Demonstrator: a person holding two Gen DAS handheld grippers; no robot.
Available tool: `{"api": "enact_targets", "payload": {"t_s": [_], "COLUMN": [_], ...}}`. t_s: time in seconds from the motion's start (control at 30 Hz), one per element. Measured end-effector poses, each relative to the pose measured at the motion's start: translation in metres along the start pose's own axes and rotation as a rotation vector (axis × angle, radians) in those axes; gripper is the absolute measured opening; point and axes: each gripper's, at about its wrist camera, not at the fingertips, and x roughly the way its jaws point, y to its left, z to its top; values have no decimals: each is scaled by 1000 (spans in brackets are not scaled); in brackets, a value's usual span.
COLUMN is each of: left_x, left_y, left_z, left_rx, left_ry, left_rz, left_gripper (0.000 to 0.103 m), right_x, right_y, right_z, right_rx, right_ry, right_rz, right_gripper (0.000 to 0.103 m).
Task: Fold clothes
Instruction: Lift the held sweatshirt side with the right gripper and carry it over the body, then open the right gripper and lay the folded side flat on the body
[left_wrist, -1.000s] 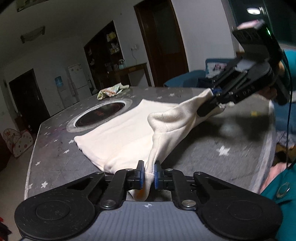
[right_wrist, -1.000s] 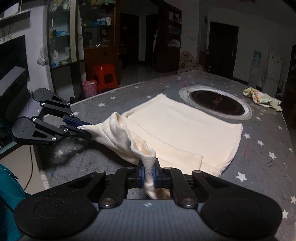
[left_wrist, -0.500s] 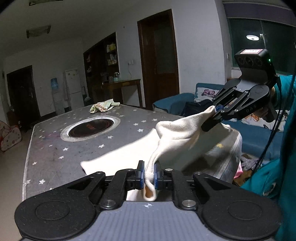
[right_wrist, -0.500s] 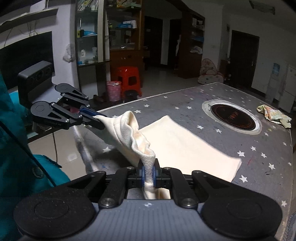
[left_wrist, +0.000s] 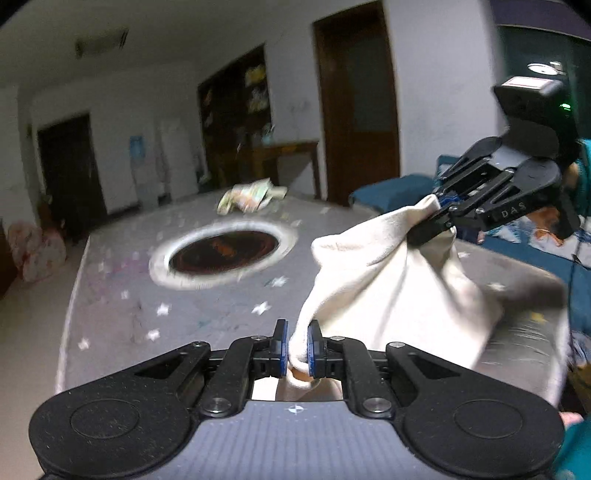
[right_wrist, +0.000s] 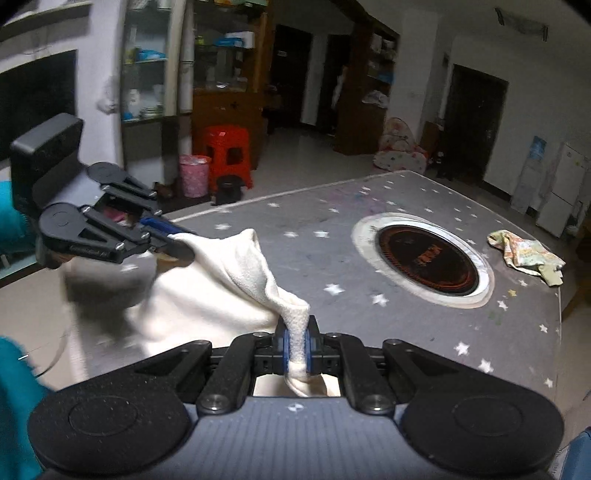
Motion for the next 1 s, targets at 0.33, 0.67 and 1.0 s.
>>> {"api": "enact_targets", "payload": {"t_s": [0.33,0.67,1.0], "left_x": [61,43,92], "left_y": [10,-12,-25], "left_z": [-30,-4,4], "left_rx": [-34,-77,-174], "left_ry": [84,13,109], "left_rz": [174,152,32], "left_gripper": [19,21,21], "right_x": [84,55,66], "right_y": [-34,-25,-26], "right_z": [-36,-39,-59], "right_rx": [170,249,317], "right_ry": [73,-11,12], "right_rz": [-123,-91,-120], "right_gripper": [26,28,27]}}
